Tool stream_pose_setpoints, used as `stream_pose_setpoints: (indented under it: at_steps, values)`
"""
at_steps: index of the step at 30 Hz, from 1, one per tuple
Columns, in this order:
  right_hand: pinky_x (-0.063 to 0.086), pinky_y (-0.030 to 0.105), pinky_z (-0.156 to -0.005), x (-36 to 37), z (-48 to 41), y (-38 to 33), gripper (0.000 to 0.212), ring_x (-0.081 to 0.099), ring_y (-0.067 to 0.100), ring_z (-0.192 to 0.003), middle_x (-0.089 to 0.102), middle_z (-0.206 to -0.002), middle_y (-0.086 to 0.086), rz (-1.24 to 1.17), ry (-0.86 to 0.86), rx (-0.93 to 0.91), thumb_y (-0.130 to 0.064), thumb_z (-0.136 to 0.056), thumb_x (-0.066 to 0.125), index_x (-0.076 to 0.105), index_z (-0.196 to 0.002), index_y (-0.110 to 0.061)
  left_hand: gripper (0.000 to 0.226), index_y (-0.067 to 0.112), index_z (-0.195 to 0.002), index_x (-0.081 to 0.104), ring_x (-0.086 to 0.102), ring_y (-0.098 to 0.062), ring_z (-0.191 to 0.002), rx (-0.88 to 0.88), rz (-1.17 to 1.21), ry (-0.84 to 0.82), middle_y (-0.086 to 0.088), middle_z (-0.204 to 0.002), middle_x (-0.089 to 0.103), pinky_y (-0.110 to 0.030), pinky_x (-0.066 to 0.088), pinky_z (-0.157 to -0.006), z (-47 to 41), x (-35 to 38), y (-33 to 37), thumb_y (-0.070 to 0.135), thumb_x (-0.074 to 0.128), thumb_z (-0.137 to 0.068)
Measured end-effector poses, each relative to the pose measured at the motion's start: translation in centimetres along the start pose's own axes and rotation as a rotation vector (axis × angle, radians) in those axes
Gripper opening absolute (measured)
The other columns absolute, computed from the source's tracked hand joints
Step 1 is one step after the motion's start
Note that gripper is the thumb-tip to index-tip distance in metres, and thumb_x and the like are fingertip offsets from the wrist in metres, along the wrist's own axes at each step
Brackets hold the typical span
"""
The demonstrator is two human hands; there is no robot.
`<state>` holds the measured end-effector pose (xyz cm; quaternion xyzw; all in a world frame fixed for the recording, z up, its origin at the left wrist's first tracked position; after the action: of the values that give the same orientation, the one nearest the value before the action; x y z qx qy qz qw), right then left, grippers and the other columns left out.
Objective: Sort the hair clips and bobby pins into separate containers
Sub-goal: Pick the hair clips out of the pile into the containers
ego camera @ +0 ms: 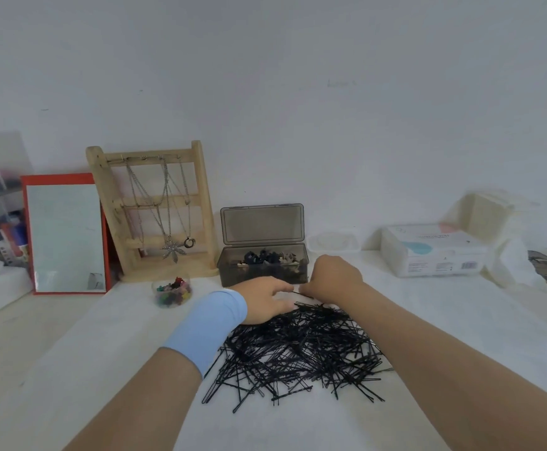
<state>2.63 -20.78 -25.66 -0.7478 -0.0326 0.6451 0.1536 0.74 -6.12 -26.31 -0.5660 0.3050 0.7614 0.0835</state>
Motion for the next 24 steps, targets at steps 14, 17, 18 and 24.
stream_pose_setpoints:
  at_steps: [14,17,18,24]
  values:
    - [0.048,0.023,-0.088,-3.1,4.2,3.7,0.018,0.063,0.001,-0.097,0.072,-0.099,-0.022,-0.097,-0.411,-0.178,-0.037,-0.086,0.067,0.078,-0.101,-0.033,0.057,0.033,-0.146,0.039,0.053,-0.018,-0.124,0.035,-0.046,-0.108,0.009,-0.135,0.056,-0.039,0.037,-0.111,-1.4,1.2,3.2,0.043,0.059,-0.093]
    - [0.049,0.03,-0.094,-4.0,4.4,6.3,0.027,0.063,0.018,-0.11,0.069,-0.117,-0.001,0.036,-0.337,-0.037,-0.019,-0.094,0.057,0.072,-0.117,-0.019,0.065,0.033,-0.152,0.028,0.03,-0.022,-0.144,0.025,-0.131,-0.093,0.004,-0.159,0.027,-0.044,0.025,-0.118,-1.7,1.6,4.4,0.053,0.051,-0.095]
    - [0.051,0.033,-0.093,-3.9,4.8,7.2,0.029,0.063,0.024,-0.112,0.068,-0.119,0.006,0.106,-0.343,0.013,-0.016,-0.093,0.056,0.07,-0.119,-0.014,0.07,0.032,-0.154,0.024,0.025,-0.022,-0.147,0.02,-0.136,-0.114,0.004,-0.162,0.021,-0.044,0.022,-0.119,-1.8,2.1,4.8,0.056,0.05,-0.094]
    - [0.059,0.029,-0.076,-2.6,8.0,5.9,0.039,0.067,0.021,-0.069,0.071,-0.084,0.007,-0.107,-0.558,0.017,0.005,-0.087,0.046,0.072,-0.113,-0.01,0.062,0.03,-0.146,0.043,0.048,-0.016,-0.131,0.124,-0.099,-0.092,0.008,-0.145,0.05,-0.036,0.036,-0.111,-0.8,3.1,7.9,0.052,0.058,-0.091]
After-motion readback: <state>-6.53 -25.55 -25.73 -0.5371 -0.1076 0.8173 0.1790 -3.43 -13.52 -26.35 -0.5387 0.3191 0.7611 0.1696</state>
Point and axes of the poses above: each hand's wrist, its own z-axis away from the middle knuckle, its own x-axis out of the palm, y = z × x, the point moved 9 cm from there along -z, towards the middle knuckle
